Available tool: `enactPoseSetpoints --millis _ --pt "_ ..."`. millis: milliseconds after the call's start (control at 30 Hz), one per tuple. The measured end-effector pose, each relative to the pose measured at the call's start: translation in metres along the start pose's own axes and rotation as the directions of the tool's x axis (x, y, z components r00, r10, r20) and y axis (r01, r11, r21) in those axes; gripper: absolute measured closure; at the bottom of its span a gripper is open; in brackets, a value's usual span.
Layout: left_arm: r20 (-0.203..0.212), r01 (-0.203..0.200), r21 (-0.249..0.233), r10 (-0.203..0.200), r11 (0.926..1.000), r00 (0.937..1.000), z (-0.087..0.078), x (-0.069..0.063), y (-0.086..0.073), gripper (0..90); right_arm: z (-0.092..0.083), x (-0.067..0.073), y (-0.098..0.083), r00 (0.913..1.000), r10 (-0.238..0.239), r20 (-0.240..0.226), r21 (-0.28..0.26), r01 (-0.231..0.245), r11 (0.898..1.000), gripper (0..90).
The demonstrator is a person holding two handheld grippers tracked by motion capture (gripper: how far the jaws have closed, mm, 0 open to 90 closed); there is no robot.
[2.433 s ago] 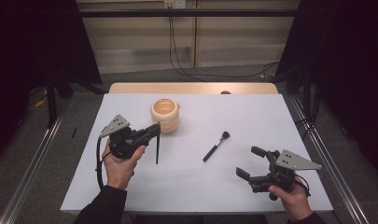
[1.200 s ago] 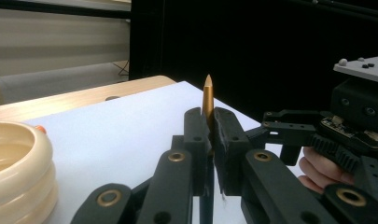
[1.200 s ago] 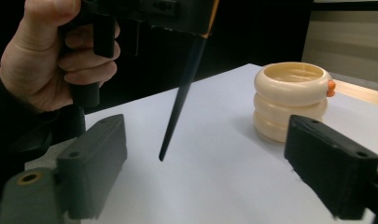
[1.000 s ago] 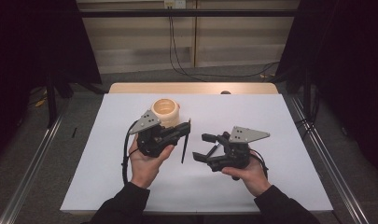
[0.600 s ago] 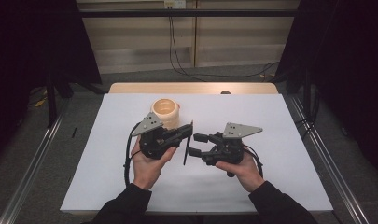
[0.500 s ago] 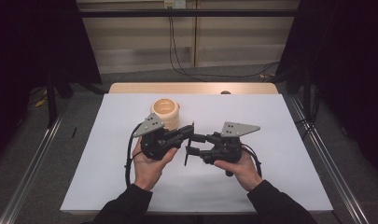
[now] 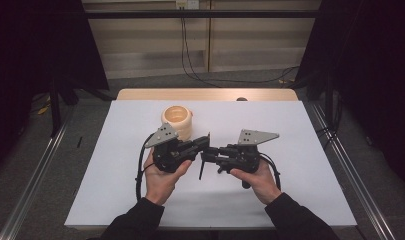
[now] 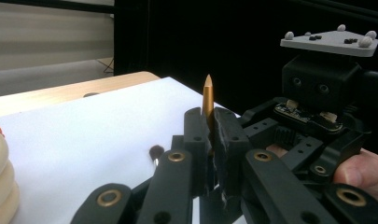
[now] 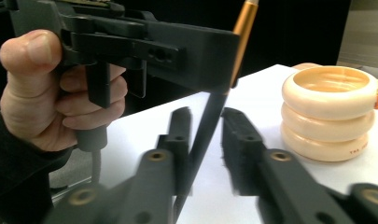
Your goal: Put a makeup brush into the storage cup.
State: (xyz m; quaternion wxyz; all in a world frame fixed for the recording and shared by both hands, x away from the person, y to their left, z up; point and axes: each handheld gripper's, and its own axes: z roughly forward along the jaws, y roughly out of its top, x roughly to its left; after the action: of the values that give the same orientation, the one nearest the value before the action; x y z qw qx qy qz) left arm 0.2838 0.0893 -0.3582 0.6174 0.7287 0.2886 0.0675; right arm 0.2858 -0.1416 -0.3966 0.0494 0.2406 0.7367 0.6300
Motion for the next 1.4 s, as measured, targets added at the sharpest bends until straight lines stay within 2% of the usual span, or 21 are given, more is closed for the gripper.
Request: enactPoseSetpoints --millis 200,467,533,633,667,867,967,1033,1133,1400 --pt "0.006 0.004 -0.004 -0.004 1.0000 1.0000 -0.0001 0.0000 -0.0003 84.8 -0.0001 -0.0010 -0.0006 1.0000 0.008 -0.004 0.003 -0.008 1.000 79.2" --pt "0.001 0.006 -0.005 -0.006 1.0000 1.0000 -0.0007 -0.0016 -0.0002 84.8 -0.0015 -0.0014 0.0004 1.0000 -0.001 -0.009 -0.004 0.000 1.000 78.6" --pt "0.021 0.006 -0.006 -0.006 1.0000 0.9998 0.0002 -0.0006 -0.0009 84.8 -0.0018 -0.0016 0.0004 0.9999 0.004 -0.011 -0.008 -0.004 1.000 79.2" --pt "0.012 0.006 -0.002 -0.006 1.0000 0.9999 0.0005 -0.0012 -0.0014 84.8 -0.0019 -0.0015 0.0003 1.0000 0.000 -0.004 -0.003 0.000 1.000 79.3" --pt "0.020 0.006 -0.007 -0.005 1.0000 0.9998 0.0003 -0.0007 -0.0011 84.8 -0.0021 -0.0017 0.0005 1.0000 0.002 -0.007 -0.003 -0.002 1.000 80.3" --pt "0.021 -0.015 -0.006 0.016 0.9999 0.9997 0.0009 -0.0010 -0.0017 84.7 -0.0046 -0.0034 0.0008 1.0000 0.001 0.002 0.009 -0.001 1.000 82.3" --pt "0.023 -0.014 -0.010 0.014 0.9999 0.9996 0.0010 -0.0011 -0.0019 84.6 -0.0049 -0.0036 0.0010 1.0000 0.001 0.003 0.011 -0.001 1.000 82.5" --pt "0.012 -0.018 -0.007 0.018 0.9998 0.9998 0.0006 -0.0013 -0.0017 84.5 -0.0053 -0.0040 0.0014 1.0000 0.002 0.002 0.011 -0.002 1.000 82.9" --pt "0.030 -0.023 -0.015 0.023 0.9996 0.9993 0.0015 -0.0005 -0.0021 84.4 -0.0061 -0.0044 0.0018 1.0000 0.000 0.008 0.014 0.000 1.000 83.1" --pt "0.025 -0.041 -0.024 0.041 0.9989 0.9988 0.0012 -0.0010 -0.0026 83.0 -0.0074 -0.0040 0.0029 0.9999 -0.005 0.013 0.016 0.004 1.000 83.1"
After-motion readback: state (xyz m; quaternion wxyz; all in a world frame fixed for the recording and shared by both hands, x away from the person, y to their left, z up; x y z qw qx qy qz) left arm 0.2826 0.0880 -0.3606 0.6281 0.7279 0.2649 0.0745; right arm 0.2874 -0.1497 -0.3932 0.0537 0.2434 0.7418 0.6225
